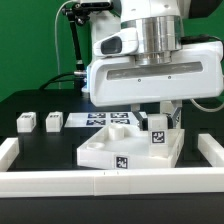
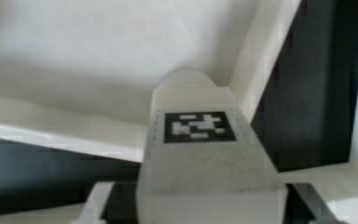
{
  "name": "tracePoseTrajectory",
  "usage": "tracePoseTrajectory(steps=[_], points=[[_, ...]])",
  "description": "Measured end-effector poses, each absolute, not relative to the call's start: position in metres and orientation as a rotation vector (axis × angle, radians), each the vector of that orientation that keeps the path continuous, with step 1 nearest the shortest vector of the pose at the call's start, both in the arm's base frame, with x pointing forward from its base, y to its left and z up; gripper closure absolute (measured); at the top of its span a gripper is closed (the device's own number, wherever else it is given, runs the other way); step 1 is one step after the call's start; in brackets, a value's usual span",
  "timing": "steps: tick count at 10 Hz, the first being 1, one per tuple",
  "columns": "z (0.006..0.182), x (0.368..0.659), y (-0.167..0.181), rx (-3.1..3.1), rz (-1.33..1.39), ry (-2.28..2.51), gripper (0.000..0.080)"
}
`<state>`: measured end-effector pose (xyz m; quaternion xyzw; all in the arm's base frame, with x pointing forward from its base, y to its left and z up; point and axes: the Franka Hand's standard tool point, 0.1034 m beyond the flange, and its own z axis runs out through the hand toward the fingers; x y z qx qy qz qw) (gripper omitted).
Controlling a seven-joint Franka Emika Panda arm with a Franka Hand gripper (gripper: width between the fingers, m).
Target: Assemble square table
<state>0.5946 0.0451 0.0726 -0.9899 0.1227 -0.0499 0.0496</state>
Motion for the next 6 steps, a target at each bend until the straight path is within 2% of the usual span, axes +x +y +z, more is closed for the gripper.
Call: tracePoseTrajectory(steps=[6], points=[[0.0722, 0.5936, 0.0534, -2.745, -0.094, 1.202, 0.0508]])
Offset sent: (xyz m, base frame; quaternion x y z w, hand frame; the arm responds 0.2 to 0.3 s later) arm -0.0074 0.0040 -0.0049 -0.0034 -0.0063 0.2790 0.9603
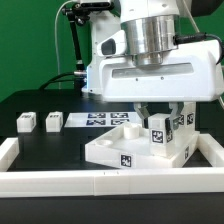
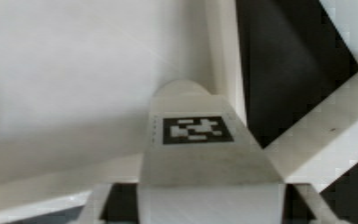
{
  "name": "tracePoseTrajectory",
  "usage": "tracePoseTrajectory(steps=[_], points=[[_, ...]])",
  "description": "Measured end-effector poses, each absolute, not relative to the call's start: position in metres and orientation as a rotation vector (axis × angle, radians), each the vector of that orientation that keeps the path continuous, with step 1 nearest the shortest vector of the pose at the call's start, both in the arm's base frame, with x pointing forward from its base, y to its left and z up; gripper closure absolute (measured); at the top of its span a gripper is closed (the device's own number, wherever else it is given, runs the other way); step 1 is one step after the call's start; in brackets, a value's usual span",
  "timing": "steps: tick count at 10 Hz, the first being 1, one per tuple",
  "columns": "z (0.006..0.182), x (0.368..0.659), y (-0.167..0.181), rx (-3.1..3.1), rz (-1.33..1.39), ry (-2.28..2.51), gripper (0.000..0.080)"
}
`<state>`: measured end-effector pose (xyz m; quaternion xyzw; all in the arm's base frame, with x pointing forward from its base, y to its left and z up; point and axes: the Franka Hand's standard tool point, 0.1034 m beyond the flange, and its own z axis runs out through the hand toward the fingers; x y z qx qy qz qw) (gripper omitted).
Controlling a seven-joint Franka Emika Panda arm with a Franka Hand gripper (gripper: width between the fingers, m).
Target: Assemble square table
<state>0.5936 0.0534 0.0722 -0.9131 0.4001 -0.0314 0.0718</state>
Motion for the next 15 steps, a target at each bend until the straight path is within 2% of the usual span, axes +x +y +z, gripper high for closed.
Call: tracePoseTrajectory(steps=[5, 11, 12, 13, 15], points=[[0.072, 0.591, 0.064, -2.409, -0.023, 1.763, 0.0507], [0.071, 0.591, 0.064, -2.223, 0.025, 1.951, 0.0507], [0.072, 0.591, 0.064, -2.247, 0.022, 1.925, 0.0257], [0.072, 0.591, 0.066, -2.342, 0.010, 1.806, 0.0180], [0.073, 0.591, 0.073, -2.494, 0.009, 1.587, 0.0155]])
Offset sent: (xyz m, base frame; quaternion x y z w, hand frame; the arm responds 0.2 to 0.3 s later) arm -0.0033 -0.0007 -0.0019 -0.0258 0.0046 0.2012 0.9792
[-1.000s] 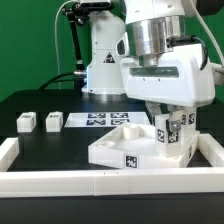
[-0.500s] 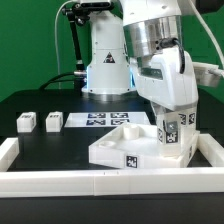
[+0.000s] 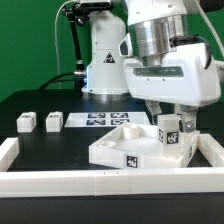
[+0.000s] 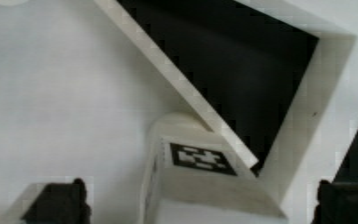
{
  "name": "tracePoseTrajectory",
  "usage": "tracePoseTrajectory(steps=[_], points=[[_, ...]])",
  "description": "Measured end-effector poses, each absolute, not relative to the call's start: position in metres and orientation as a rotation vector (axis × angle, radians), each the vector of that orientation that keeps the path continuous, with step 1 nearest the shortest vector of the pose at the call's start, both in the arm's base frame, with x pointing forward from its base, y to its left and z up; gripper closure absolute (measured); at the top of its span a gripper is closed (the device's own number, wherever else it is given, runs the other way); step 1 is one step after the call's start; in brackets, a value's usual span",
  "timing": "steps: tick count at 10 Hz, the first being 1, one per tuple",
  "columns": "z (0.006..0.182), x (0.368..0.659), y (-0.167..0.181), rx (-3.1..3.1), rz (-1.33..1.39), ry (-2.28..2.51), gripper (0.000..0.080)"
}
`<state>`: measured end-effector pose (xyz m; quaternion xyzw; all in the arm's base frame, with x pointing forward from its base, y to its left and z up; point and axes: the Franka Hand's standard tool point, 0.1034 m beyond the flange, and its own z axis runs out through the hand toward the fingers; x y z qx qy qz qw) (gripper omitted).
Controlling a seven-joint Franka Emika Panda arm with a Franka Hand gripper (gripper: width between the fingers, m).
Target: Assemble square table
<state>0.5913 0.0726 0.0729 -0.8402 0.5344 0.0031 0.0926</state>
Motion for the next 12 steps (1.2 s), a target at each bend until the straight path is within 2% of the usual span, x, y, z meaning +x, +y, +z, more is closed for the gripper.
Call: tracePoseTrajectory(steps=[6, 12], points=[[0.0735, 0.5928, 0.0669, -2.800, -0.052, 0.969, 0.0151], [0.0750, 0.5948, 0.0712, -3.053, -0.125, 0.079, 0.0151]])
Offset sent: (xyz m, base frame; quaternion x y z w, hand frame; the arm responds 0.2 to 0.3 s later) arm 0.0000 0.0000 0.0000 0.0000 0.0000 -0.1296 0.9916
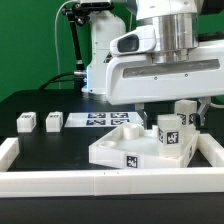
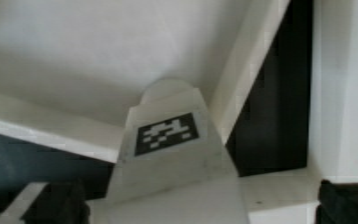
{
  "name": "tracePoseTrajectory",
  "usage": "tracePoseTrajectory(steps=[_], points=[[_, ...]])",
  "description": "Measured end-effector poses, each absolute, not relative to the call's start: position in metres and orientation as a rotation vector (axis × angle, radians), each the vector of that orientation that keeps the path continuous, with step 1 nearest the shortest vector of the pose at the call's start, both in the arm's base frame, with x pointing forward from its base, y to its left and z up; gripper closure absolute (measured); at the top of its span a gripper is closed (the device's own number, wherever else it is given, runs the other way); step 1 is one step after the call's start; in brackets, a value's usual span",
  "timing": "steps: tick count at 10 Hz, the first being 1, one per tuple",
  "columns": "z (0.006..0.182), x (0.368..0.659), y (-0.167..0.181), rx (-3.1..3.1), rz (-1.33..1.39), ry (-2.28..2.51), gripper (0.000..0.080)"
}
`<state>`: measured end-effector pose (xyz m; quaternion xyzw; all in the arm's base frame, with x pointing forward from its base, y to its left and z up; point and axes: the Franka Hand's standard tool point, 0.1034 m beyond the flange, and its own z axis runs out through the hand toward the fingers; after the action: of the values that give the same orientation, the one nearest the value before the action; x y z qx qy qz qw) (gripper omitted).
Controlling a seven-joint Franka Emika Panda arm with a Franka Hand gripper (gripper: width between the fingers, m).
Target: Assemble square table
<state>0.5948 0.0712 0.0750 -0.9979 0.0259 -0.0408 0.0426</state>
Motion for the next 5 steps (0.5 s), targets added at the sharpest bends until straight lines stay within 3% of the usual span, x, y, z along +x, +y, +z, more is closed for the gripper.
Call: tracePoseTrajectory(steps=[2, 4, 5], points=[[0.0747, 0.5945, 0.0703, -3.053, -0.124, 0.072, 0.0163], [0.0747, 0.5946, 0.0700, -3.054, -0.124, 0.072, 0.0512], [0.0747, 0.5946, 0.0699, -3.054, -0.124, 0.073, 0.0508]])
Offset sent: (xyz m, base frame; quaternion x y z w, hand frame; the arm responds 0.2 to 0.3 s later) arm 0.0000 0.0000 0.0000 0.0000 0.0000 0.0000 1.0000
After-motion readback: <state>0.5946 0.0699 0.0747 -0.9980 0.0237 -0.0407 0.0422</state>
